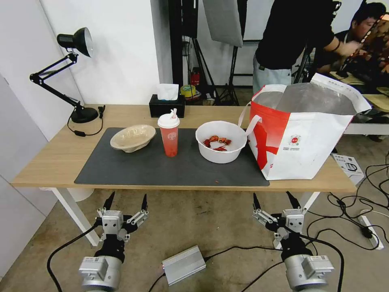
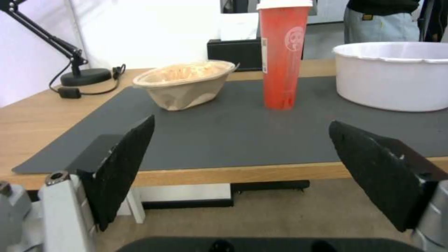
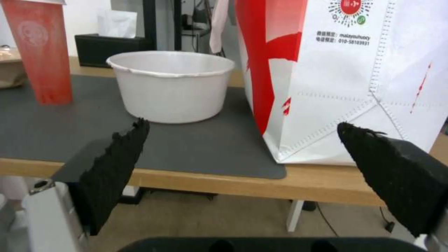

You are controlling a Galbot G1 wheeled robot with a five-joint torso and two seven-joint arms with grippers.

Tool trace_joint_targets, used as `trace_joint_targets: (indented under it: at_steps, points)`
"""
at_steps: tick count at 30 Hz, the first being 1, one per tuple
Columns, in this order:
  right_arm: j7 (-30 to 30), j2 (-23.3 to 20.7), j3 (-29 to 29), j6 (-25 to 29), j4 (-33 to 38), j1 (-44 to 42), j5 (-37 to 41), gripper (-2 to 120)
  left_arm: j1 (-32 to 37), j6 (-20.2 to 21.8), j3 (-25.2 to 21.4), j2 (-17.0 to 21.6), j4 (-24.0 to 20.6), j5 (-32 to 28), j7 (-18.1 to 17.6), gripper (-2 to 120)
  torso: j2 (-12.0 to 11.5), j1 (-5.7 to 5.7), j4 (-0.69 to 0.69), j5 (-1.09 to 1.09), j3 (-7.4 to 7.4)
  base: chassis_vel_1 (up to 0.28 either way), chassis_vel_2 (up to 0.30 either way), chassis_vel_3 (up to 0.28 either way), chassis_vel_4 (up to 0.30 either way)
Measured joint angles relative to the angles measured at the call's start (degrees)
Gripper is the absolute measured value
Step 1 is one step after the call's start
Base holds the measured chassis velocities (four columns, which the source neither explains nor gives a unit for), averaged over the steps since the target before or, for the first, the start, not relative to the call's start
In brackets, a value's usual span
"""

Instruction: Pick up the trash from the table and place it into the takeout bag.

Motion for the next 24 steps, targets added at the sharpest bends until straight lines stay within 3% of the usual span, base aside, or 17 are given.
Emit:
trace_joint_targets:
  at_steps: [24]
  points:
    - [0.00, 0.00, 0.00, 0.00, 0.00, 0.00, 0.00, 100, 0.00, 0.00, 0.00, 0.00, 0.00, 0.00, 0.00, 100, 0.00, 0.00, 0.00, -0.01, -0.01, 0.000, 0.000, 0.000, 0.000]
